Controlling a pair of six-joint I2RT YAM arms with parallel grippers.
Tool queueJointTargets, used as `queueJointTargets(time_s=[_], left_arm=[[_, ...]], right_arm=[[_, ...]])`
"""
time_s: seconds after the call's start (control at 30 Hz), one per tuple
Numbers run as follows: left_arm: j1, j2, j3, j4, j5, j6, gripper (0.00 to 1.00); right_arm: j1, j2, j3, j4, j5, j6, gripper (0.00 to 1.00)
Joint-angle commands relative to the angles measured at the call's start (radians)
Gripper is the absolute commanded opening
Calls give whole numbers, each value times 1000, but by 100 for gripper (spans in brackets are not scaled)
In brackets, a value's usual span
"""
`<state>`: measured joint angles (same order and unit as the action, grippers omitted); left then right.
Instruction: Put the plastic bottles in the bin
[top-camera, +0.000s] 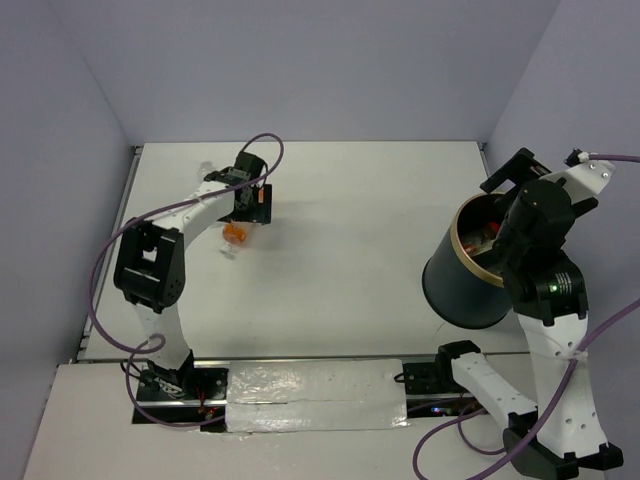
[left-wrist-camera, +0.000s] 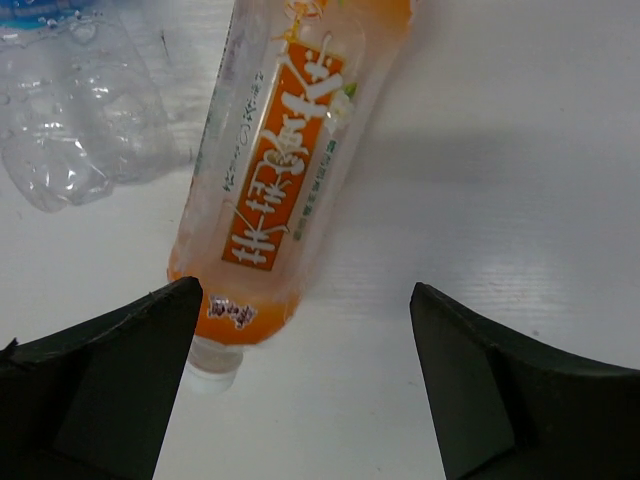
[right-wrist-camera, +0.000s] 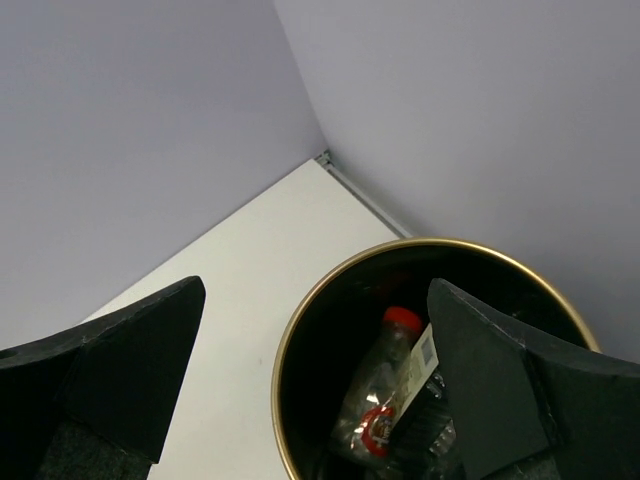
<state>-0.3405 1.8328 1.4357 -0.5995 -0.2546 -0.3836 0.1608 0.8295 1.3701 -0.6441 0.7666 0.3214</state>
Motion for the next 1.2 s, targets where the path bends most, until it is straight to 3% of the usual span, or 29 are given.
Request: queueJointTargets(time_s=[0.0,0.23,0.37,0.5,0.67,0.87,0.97,1.17], left_arm=[[8,48,61,24,-112,48,99],[9,170,104,49,-178,61,99],[8,181,88,73,-117,48,80],[6,129,36,109,-43,43,69],[1,20,-18,170,231,29,58],[-25,-187,-98,295,646,-58,58],[-69,-254,-104,366,763,-106,60],[-135,-306,-121,451,844,-205,59]], right_arm=[[-6,19,-2,-9,-49,18,100],[-4,20,-32,-3,-72,39,100],[-6,29,-39,-9,-82,50,100],[-4,36,-23,-17,-121,59,100],[-3,103,33,-51,-272,60,100],[77,210,76,-5,-501,136,100],[131,279,78,56,-605,178,100],[163,428,148,100,-870,260,100]])
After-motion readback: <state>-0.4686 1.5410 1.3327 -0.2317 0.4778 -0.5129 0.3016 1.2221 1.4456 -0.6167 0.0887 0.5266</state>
